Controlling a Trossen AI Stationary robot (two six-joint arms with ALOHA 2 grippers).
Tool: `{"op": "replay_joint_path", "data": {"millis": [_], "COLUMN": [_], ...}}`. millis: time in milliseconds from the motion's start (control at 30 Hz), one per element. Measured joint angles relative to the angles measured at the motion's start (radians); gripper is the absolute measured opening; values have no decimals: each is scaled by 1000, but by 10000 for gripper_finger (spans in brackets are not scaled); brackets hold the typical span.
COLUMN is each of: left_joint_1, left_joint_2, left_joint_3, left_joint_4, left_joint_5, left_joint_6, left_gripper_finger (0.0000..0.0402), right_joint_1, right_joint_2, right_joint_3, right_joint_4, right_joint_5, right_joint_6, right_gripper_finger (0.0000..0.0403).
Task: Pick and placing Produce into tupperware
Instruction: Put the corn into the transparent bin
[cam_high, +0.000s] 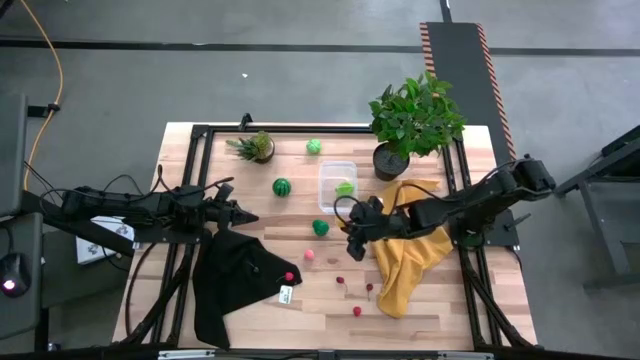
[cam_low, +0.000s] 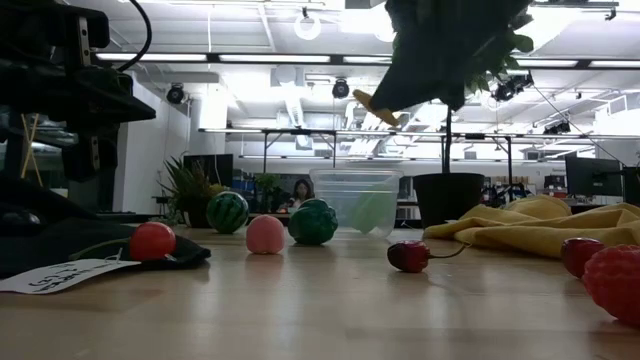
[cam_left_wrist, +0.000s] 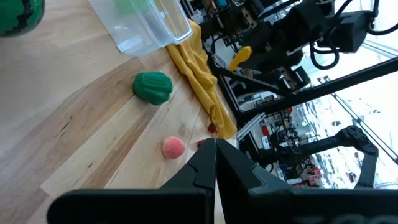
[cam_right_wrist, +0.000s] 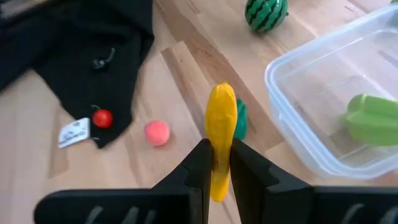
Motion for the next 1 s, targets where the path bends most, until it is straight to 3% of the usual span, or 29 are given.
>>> {"op": "replay_joint_path", "data": {"millis": [1000], "left_joint_1": [0], "left_joint_2": [0], "left_joint_3": [0], "left_joint_4": [0], "left_joint_5": [0], "left_joint_6": [0], "left_gripper_finger": [1], "right_joint_1": [-130], "right_joint_2": [293], "right_joint_3": [394], "right_joint_4": [-361], "right_joint_5": [49], "right_joint_6": [-163], "right_gripper_finger": [37]}}
